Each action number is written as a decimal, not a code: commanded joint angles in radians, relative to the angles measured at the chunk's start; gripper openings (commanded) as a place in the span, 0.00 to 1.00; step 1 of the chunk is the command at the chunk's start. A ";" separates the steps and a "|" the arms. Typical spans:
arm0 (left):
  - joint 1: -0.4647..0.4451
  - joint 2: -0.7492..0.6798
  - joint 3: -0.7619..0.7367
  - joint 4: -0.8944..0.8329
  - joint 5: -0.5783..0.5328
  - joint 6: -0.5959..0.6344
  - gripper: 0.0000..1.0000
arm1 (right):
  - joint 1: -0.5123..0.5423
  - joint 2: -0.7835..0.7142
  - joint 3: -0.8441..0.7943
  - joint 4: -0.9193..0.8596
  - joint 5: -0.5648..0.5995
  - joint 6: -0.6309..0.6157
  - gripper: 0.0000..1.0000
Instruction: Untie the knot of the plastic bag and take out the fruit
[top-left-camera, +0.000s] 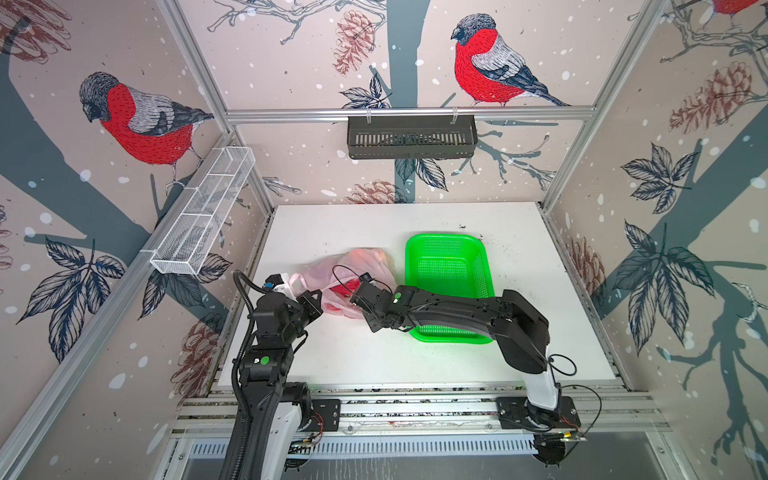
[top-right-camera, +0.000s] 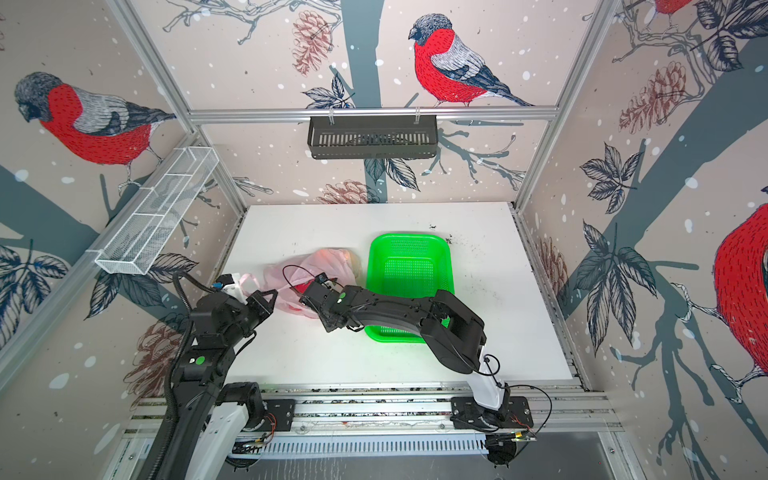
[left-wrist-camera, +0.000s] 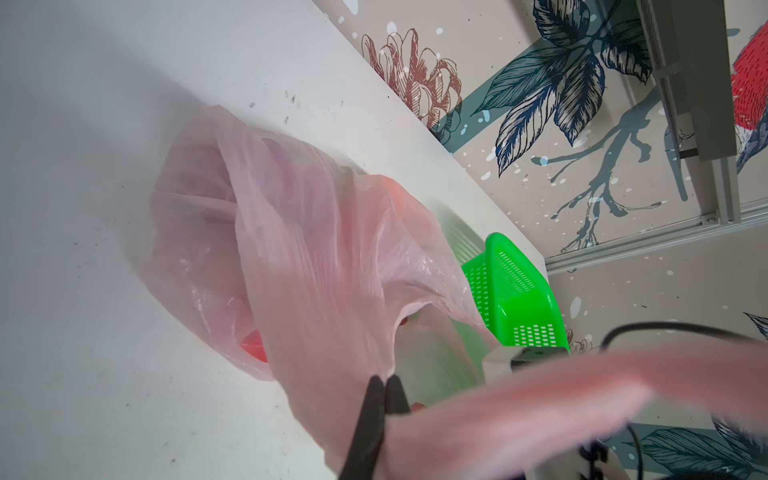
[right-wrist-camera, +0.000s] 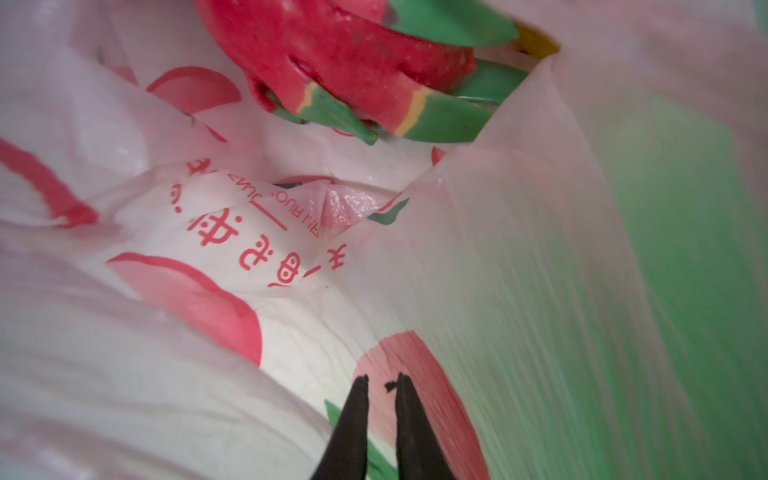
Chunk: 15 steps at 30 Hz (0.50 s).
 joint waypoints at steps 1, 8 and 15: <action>0.001 0.010 0.014 0.028 -0.057 0.027 0.00 | 0.013 -0.015 0.033 -0.042 -0.039 -0.023 0.17; 0.002 0.060 0.029 0.054 -0.043 0.037 0.00 | 0.006 0.046 0.268 -0.091 0.030 -0.301 0.22; 0.001 0.044 0.066 -0.001 -0.053 0.064 0.00 | -0.057 0.201 0.556 -0.151 -0.088 -0.577 0.28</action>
